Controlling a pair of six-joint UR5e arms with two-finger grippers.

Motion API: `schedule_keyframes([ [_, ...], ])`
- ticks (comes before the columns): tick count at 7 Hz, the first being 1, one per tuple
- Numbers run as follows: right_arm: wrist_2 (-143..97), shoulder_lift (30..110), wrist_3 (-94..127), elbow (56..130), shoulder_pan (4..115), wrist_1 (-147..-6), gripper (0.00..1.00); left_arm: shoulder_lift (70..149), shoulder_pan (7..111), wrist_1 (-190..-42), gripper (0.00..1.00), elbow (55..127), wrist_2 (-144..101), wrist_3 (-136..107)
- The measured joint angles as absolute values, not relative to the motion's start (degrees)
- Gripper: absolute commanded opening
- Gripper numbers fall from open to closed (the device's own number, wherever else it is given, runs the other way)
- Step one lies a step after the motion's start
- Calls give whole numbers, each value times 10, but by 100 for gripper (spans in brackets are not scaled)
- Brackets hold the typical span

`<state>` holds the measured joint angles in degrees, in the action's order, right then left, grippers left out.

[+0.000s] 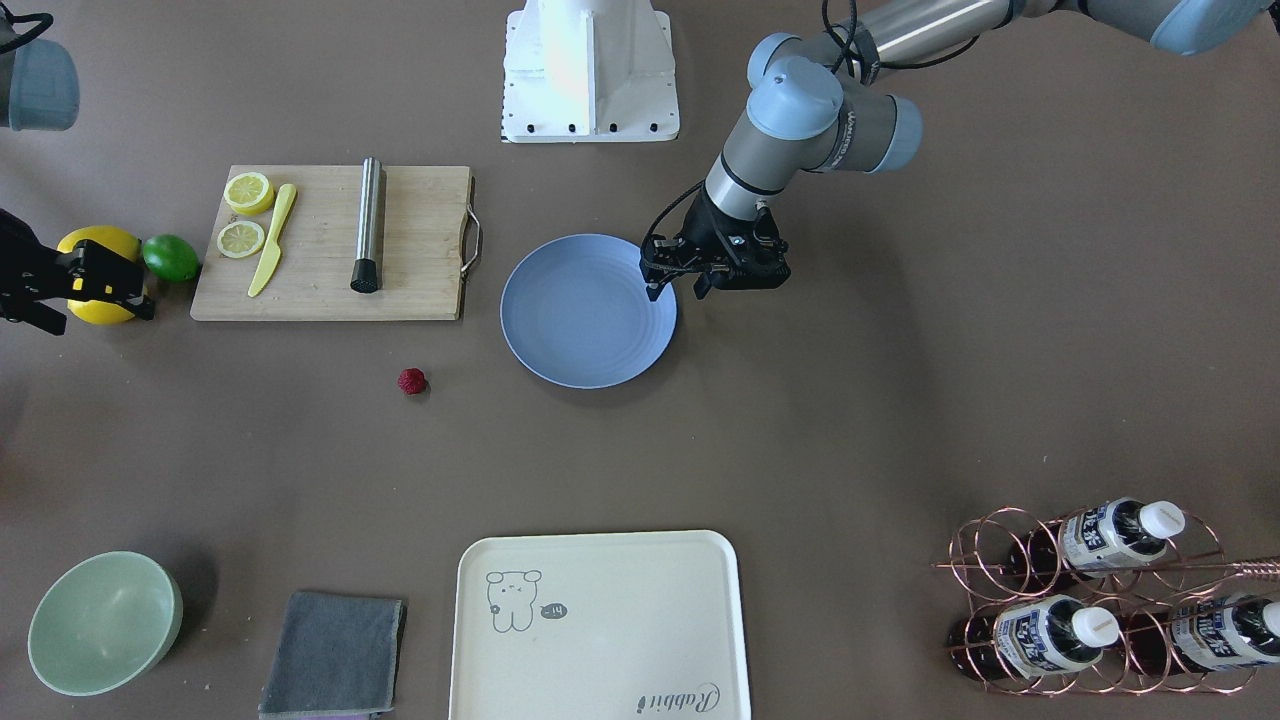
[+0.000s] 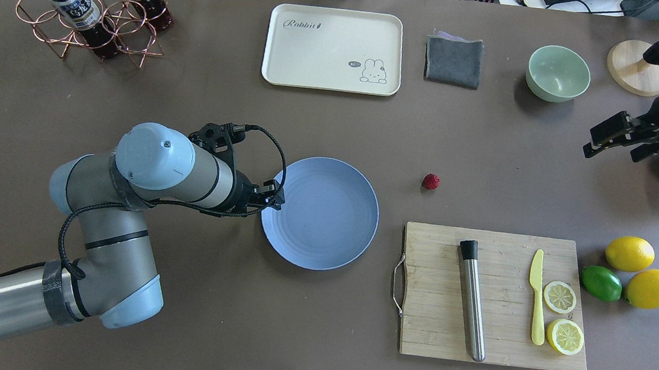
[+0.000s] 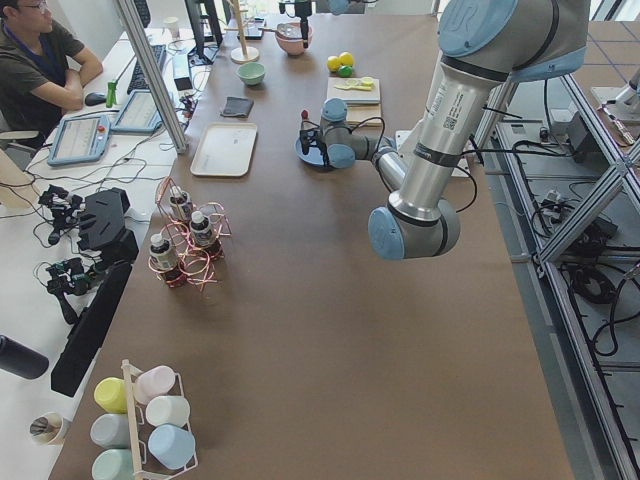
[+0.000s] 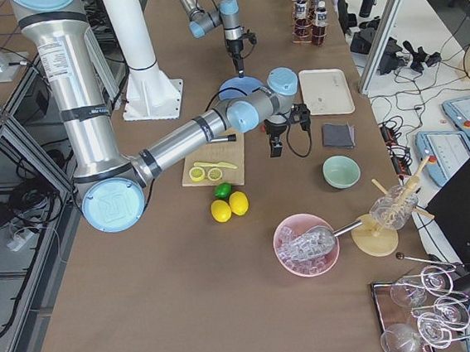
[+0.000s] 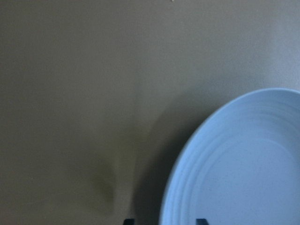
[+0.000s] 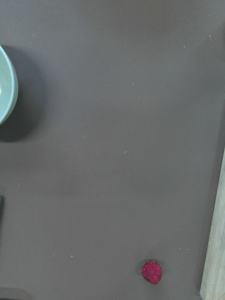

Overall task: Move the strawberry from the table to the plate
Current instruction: 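Withdraw the left gripper while the right gripper grasps the red strawberry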

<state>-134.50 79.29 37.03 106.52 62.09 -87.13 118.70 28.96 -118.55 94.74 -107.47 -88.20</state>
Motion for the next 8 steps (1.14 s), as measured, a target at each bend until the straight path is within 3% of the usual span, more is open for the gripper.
schedule_keyframes([
  [5,-1202,732,604,1045,440,-789,98,1129,417,-1120,79,960,-1160,-640],
  [8,-1149,652,619,948,390,-765,90,1058,501,-1071,79,1004,-1197,-481],
])
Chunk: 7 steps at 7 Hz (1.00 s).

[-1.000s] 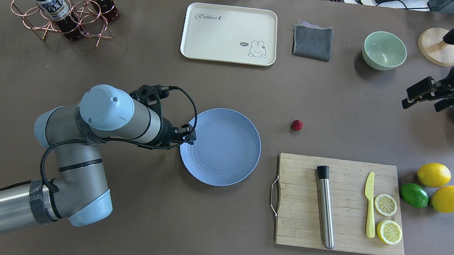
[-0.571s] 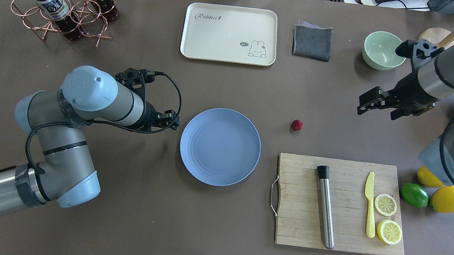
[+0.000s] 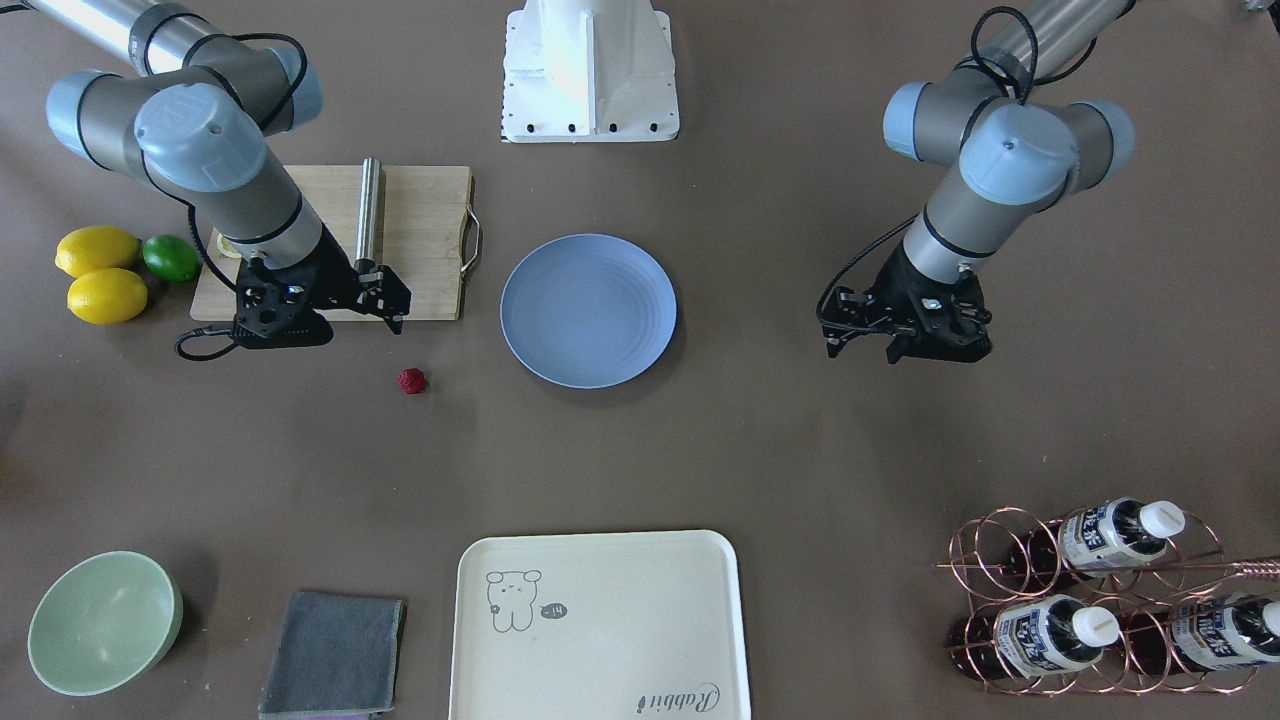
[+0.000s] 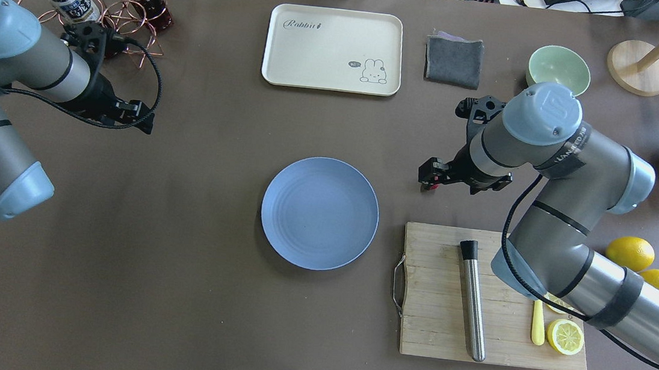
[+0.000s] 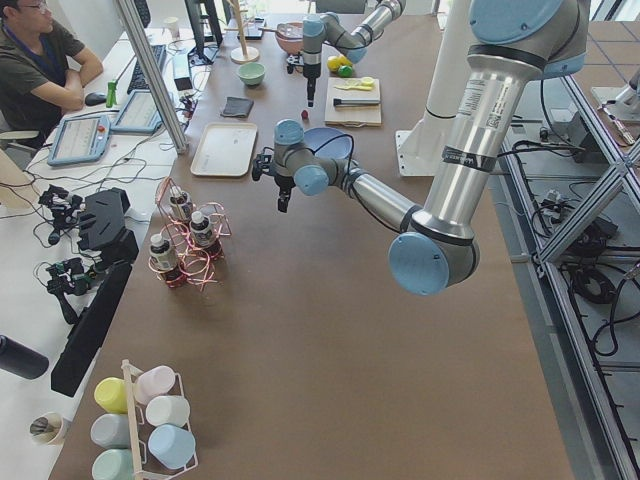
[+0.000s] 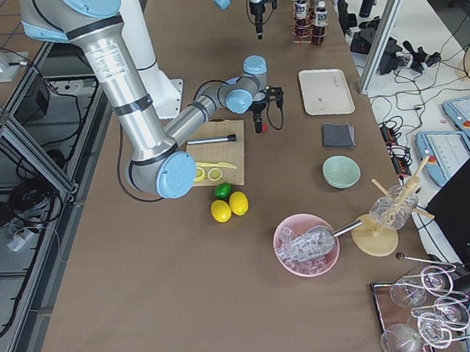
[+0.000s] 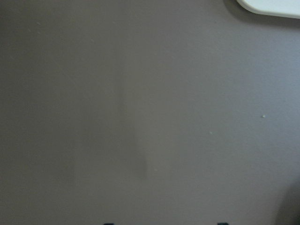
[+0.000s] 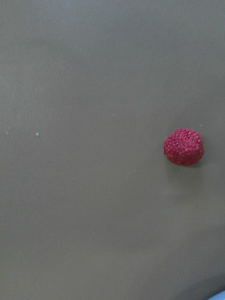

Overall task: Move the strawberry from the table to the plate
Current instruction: 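Withdraw the left gripper while the right gripper grasps the red strawberry, then carry the strawberry with the right gripper over the blue plate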

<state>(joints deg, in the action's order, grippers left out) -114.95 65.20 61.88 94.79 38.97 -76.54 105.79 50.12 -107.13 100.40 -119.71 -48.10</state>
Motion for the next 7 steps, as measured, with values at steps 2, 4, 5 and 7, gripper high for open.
schedule_keyframes([
  [2,-1142,630,615,887,382,-712,48,1019,529,-1019,79,1052,-1201,-421],
  [4,-1141,624,611,872,382,-698,0,1010,538,-1009,79,1061,-1201,-410],
  [5,-1143,622,602,872,384,-698,0,1008,540,-1009,80,1063,-1201,-409],
  [7,-1146,610,608,885,384,-704,0,1008,539,-1009,81,1064,-1199,-409],
])
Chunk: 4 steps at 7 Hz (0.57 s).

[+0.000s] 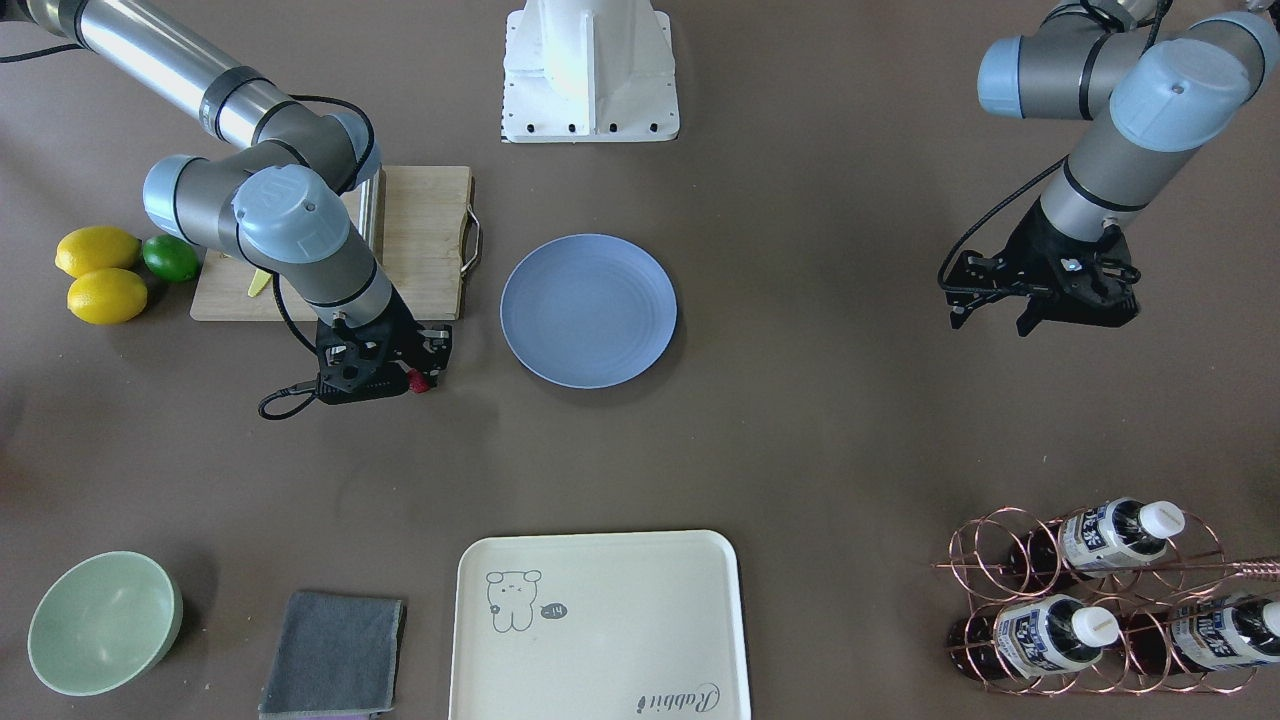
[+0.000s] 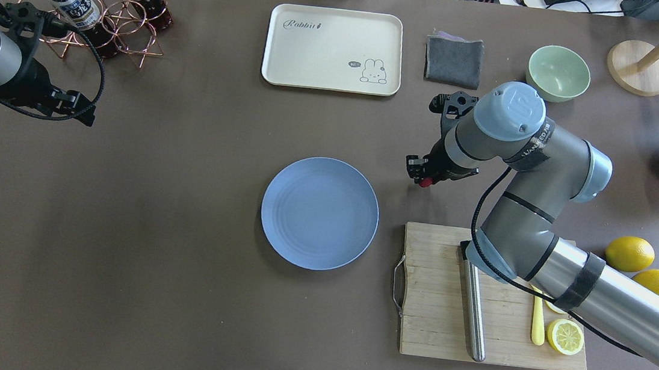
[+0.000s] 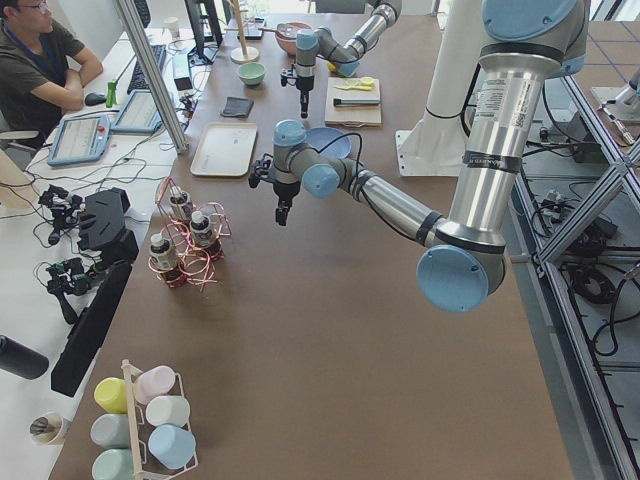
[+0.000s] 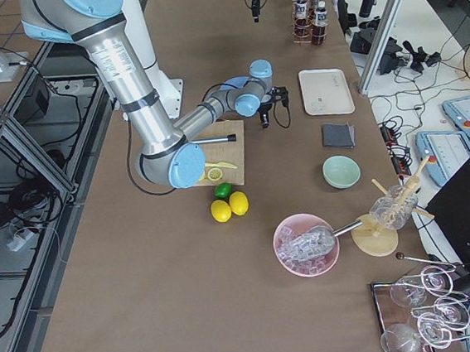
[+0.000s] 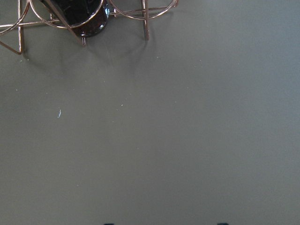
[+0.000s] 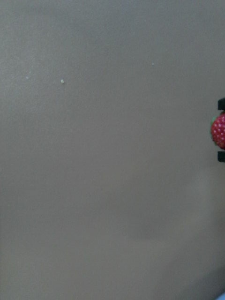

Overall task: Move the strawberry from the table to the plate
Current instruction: 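Carry the strawberry with the right gripper over the blue plate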

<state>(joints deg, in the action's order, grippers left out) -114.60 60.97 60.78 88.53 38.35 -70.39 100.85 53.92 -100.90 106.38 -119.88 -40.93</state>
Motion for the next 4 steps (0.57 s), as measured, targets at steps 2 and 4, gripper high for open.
schedule_keyframes([
  [2,-1125,562,696,895,342,-714,0,1011,536,-1009,81,1062,-1197,-410],
  [4,-1088,517,753,893,294,-732,0,1013,534,-1009,82,1060,-1197,-409],
])
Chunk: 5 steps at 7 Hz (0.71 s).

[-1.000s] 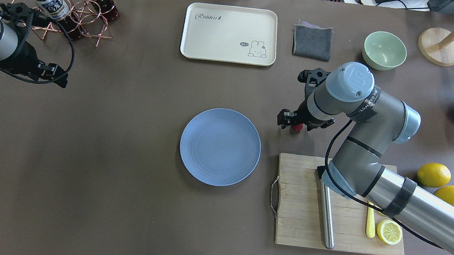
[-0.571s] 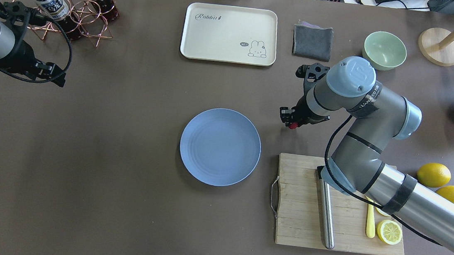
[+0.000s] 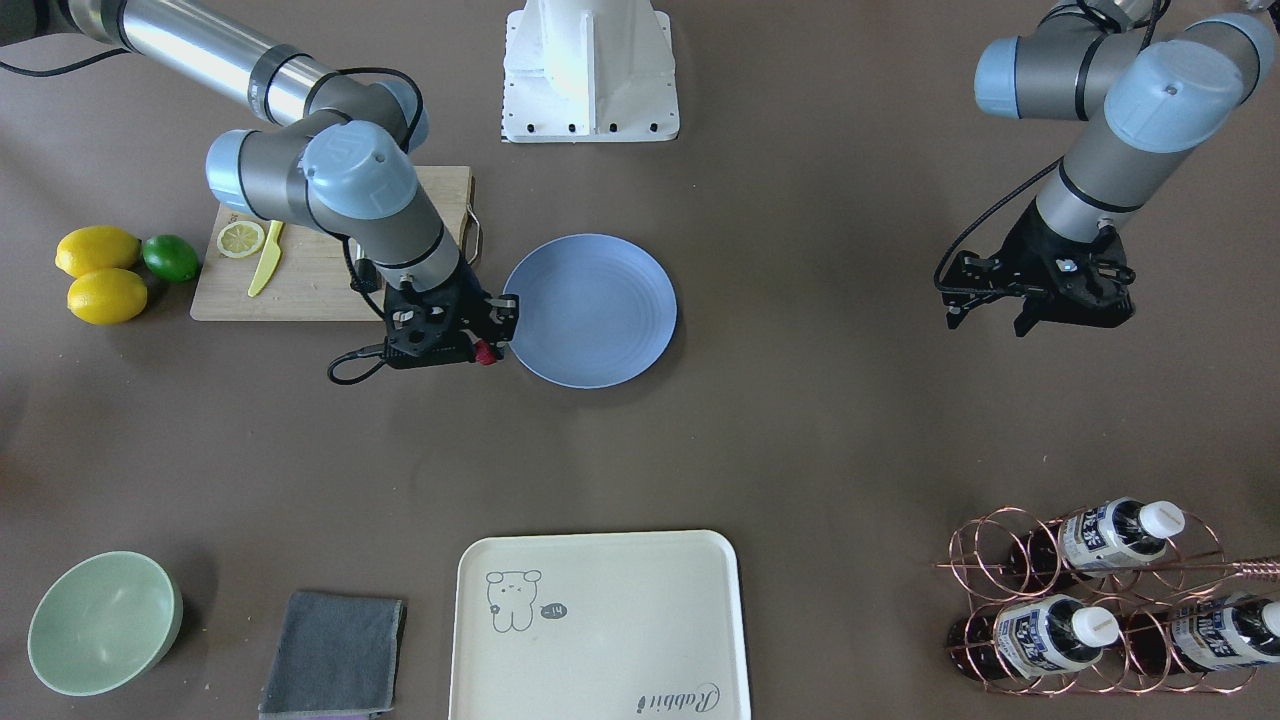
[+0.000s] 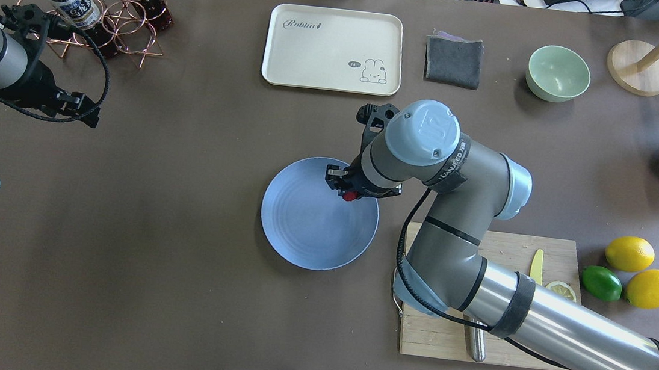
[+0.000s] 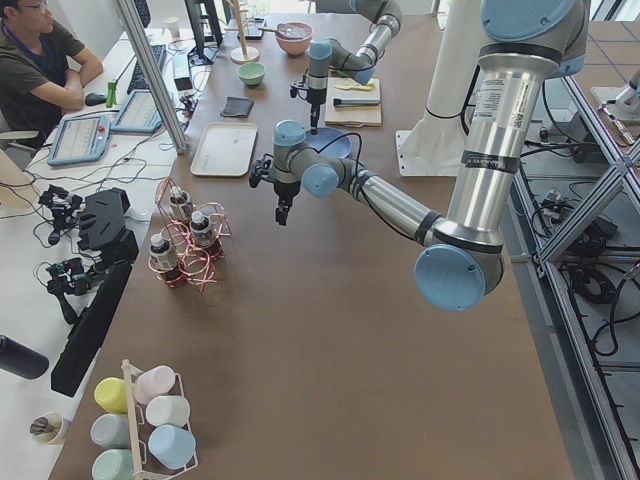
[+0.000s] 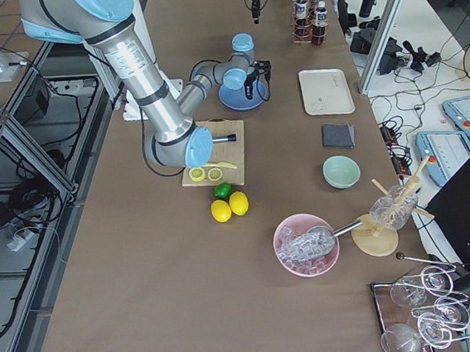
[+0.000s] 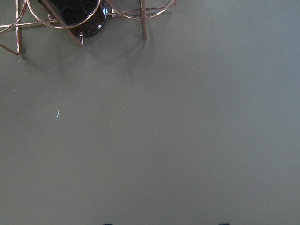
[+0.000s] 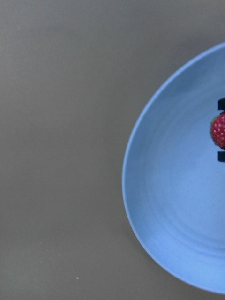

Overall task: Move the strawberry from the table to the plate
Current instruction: 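Carry the strawberry with the right gripper over the blue plate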

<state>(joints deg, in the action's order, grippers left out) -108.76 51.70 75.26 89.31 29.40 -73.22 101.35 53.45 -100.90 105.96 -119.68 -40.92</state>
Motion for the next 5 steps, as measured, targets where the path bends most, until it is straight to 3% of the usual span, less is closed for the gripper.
schedule_keyframes([
  [3,-1037,501,772,886,245,-742,0,1013,533,-1010,83,1061,-1195,-414],
  [4,-1031,500,772,882,242,-743,97,1013,532,-1010,83,1061,-1195,-415],
  [5,-1028,500,773,881,240,-742,100,1013,532,-1010,83,1061,-1194,-415],
])
